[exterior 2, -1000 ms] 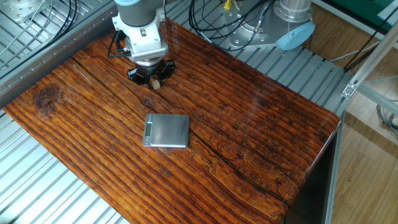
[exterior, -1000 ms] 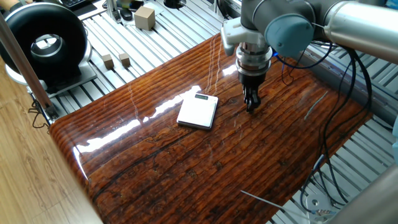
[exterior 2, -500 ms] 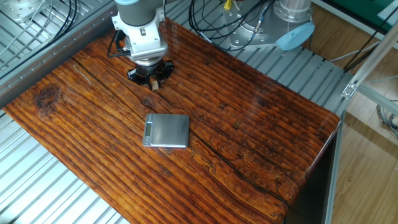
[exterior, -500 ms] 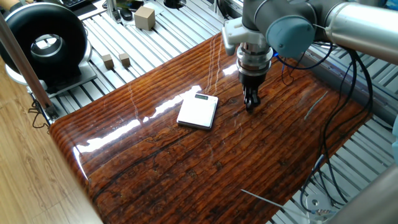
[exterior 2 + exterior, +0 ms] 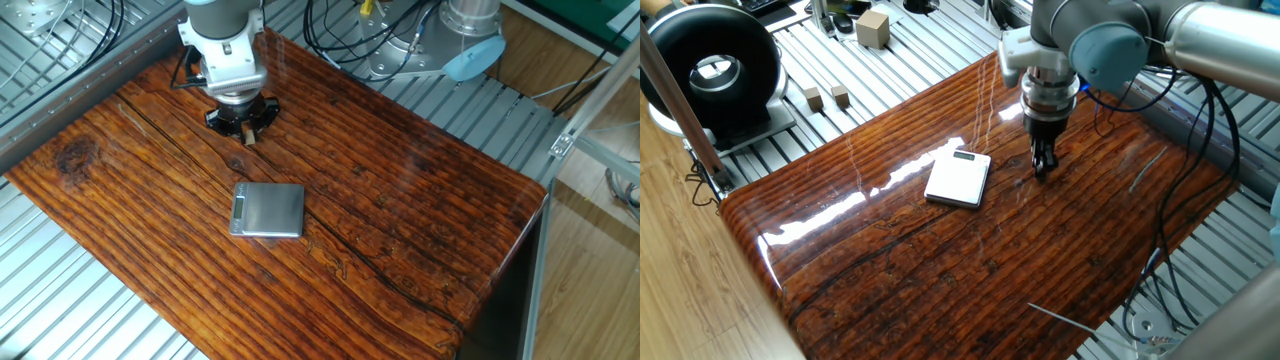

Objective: Place the block on the scale

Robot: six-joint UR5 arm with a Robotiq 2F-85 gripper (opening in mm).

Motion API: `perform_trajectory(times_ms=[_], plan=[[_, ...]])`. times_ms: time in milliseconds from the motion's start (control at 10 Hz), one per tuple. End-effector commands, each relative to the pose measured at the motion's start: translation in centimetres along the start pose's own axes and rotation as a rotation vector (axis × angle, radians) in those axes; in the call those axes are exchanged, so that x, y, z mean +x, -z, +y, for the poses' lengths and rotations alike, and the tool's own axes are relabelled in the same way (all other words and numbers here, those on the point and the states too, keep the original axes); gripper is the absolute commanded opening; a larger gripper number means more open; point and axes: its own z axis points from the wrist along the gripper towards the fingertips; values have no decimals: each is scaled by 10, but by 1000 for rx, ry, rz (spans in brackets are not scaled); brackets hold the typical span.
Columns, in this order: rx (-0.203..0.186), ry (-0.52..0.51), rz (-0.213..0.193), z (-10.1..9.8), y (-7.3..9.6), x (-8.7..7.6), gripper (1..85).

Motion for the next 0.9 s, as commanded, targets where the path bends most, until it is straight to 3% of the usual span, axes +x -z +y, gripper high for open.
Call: perform_trajectory(times_ms=[0, 200, 500, 800], plan=[[7, -66, -26, -6, 20, -12, 187], [40, -117, -39, -19, 41, -31, 187], [50, -194, -56, -26, 58, -69, 183], [58, -287, -71, -11, 65, -116, 183]])
